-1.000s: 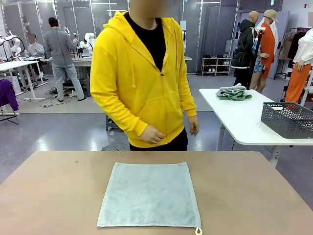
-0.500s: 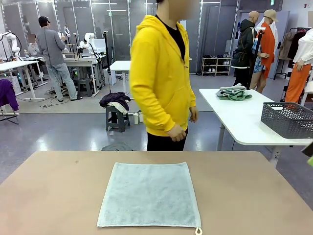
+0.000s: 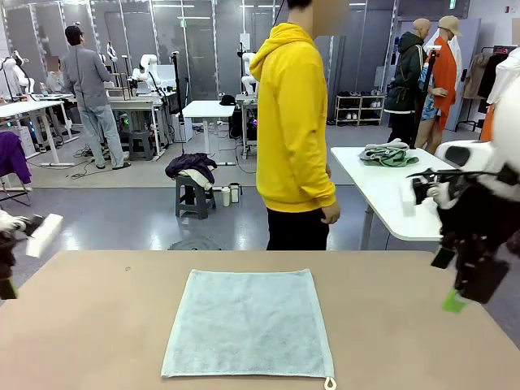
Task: Fold the towels and place them in the basket.
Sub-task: When a person lays out a Towel with hook on the table, fold it in half twice.
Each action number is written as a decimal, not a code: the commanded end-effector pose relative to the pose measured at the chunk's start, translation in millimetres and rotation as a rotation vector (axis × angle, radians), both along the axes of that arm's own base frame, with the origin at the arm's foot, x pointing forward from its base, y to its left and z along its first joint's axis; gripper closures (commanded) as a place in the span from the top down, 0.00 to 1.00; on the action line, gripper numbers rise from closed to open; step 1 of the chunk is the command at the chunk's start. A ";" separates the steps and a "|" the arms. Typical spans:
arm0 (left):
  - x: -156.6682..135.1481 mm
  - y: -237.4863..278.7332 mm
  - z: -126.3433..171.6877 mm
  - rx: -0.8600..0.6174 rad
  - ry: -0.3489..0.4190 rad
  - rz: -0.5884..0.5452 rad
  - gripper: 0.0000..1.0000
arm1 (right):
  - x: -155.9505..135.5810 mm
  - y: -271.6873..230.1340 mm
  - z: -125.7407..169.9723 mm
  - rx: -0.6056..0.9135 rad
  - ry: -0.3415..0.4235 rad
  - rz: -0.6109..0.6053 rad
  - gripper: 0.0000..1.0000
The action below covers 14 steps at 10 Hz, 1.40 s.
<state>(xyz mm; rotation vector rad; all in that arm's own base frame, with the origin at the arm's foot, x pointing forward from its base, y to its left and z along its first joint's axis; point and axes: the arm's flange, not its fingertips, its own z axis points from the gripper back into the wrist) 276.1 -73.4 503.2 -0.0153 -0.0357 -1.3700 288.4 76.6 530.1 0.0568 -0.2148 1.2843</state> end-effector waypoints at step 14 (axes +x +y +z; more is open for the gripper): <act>42.6 -127.3 -73.0 -0.019 -0.063 -0.145 1.00 | 18.3 102.9 -73.0 -0.212 -0.075 0.218 1.00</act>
